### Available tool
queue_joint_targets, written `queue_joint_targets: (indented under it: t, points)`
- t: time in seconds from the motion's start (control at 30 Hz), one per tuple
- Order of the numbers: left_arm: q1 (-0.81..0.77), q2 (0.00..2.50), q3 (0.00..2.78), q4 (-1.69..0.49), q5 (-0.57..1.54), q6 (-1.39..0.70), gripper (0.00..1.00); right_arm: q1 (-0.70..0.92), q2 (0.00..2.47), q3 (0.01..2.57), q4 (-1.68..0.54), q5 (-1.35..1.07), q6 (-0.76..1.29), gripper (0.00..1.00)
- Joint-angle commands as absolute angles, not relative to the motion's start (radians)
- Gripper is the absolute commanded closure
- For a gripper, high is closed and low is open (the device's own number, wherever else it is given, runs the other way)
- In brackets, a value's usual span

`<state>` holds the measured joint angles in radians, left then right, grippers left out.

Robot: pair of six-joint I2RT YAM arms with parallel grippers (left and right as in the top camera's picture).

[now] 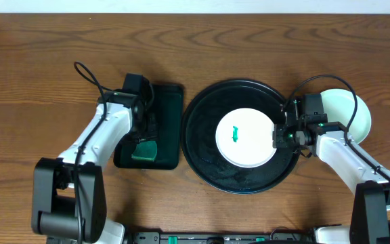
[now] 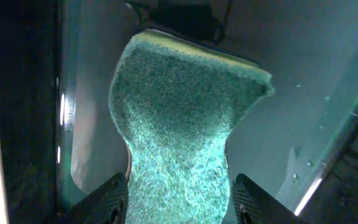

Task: Clean dirty plates on tray and stack at the side
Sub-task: 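Lower the left gripper into the basin and grasp the green sponge, then lift the sponge above the basin with the left gripper to drip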

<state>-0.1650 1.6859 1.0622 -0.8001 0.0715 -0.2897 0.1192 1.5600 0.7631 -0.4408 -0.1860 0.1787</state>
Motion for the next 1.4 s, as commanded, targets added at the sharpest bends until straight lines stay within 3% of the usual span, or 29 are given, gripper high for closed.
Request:
queue_joint_targets:
  t: [0.0, 1.37]
  points:
    - [-0.164, 1.714, 1.049, -0.791, 0.056, -0.268, 0.45, 0.125, 1.543, 0.757, -0.438, -0.169, 0.178, 0.98]
    - [-0.15, 1.732, 0.949, -0.664, 0.044, -0.263, 0.45, 0.125, 1.543, 0.757, -0.439, -0.169, 0.178, 0.98]
